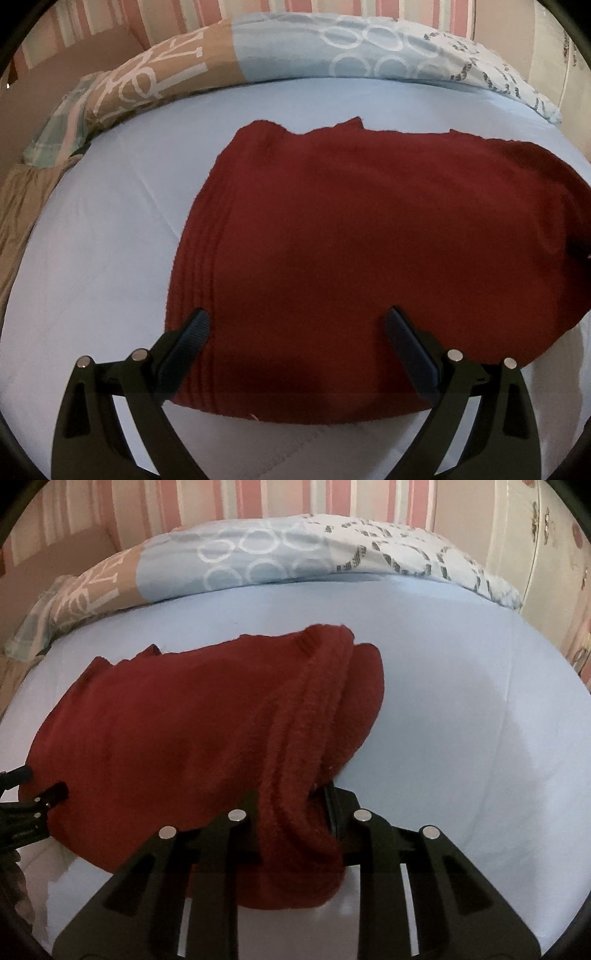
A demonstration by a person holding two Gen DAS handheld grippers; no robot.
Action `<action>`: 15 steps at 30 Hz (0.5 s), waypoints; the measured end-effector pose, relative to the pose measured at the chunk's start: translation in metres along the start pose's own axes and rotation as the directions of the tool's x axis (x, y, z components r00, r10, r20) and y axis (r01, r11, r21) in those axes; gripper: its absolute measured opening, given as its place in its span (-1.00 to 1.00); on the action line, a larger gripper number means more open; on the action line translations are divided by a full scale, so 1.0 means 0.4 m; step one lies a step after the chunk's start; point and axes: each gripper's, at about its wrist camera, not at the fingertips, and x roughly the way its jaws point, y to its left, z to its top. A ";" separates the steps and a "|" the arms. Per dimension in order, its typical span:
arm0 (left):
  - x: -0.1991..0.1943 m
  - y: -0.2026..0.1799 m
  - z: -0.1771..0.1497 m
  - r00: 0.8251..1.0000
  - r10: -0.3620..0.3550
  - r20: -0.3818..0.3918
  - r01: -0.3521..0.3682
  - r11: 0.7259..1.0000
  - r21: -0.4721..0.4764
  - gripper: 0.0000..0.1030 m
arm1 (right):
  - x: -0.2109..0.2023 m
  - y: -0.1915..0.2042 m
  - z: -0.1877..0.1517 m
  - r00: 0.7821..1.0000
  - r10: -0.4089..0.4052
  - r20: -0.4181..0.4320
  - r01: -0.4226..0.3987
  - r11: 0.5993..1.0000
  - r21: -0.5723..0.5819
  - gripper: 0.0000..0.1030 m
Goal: Fold small clothes
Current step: 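Lift the held side and fold it across the sweater with the right gripper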
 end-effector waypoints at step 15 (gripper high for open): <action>-0.006 -0.064 0.022 0.996 -0.073 -0.042 0.072 0.997 -0.031 0.87 | -0.069 0.044 0.039 0.998 0.048 0.051 -0.047 0.998 -0.030 -0.60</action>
